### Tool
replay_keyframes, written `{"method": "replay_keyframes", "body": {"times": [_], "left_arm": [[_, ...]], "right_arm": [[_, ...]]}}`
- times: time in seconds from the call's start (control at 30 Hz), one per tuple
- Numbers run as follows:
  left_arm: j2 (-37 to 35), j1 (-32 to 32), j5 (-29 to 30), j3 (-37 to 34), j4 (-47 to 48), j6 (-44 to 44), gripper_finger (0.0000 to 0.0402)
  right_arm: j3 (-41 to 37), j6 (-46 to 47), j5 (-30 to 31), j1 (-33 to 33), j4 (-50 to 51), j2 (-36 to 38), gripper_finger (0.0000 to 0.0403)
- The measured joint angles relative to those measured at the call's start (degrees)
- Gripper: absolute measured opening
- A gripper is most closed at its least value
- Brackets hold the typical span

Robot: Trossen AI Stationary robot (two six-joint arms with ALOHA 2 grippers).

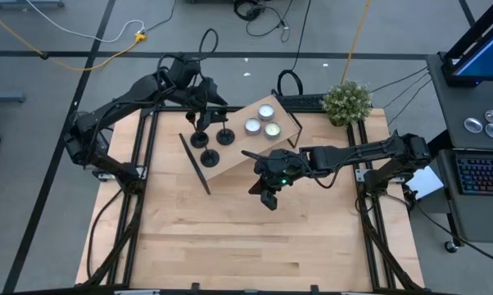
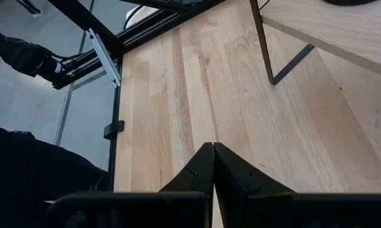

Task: Pick & Place candle stick holders
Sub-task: Put the black candle holder on the shelf

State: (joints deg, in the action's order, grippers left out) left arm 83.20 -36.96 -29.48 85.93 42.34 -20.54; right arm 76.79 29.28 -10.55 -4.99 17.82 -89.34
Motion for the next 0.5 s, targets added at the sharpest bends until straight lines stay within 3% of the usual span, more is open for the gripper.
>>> {"method": "replay_keyframes", "body": {"times": [0.5], "left_arm": [[0.0,0.4,0.1,0.0,0.0,-0.1,0.0175]], "right_arm": [[0.0,0.0,0.0,0.0,0.0,0.0,0.0]]}}
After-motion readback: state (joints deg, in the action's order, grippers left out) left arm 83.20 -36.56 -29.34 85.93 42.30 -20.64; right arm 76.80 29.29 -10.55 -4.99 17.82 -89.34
